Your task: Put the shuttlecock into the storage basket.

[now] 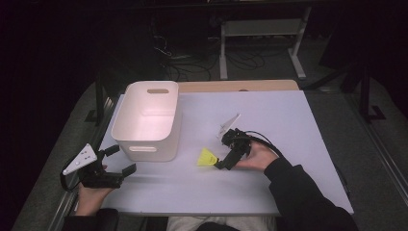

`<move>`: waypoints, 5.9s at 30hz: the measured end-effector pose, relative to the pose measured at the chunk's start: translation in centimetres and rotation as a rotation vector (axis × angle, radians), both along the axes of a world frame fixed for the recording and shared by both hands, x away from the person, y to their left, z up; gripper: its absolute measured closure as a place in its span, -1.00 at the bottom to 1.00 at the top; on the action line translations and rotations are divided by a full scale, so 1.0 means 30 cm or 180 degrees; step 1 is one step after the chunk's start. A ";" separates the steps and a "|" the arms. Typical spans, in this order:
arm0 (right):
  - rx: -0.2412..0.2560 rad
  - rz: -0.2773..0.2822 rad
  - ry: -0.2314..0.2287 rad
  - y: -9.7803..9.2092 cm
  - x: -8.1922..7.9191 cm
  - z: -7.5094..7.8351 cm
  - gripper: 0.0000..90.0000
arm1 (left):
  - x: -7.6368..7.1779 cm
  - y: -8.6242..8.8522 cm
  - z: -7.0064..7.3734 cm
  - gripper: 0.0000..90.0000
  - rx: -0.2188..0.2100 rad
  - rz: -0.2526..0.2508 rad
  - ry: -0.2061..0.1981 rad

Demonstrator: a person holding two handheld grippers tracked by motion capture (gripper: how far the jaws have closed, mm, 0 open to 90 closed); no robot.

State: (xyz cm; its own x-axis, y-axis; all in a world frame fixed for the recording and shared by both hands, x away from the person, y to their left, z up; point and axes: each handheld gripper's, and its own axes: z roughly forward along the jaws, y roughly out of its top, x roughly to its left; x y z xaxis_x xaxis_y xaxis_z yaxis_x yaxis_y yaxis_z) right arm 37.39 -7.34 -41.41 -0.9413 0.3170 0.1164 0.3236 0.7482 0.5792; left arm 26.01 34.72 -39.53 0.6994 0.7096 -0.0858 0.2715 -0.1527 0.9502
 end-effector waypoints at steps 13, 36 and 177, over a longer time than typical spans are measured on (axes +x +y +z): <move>-0.0013 0.0083 0.0055 0.020 0.004 -0.032 -0.88 | 0.000 -0.001 0.000 -1.00 0.0002 -0.0006 0.0007; -0.0075 0.0254 0.0100 0.028 0.001 -0.060 -0.18 | 0.000 -0.001 0.000 -1.00 0.0003 -0.0008 0.0006; 0.0041 0.0407 -0.0397 0.091 0.068 0.412 0.40 | 0.001 -0.001 -0.001 -1.00 0.0024 0.0003 0.0011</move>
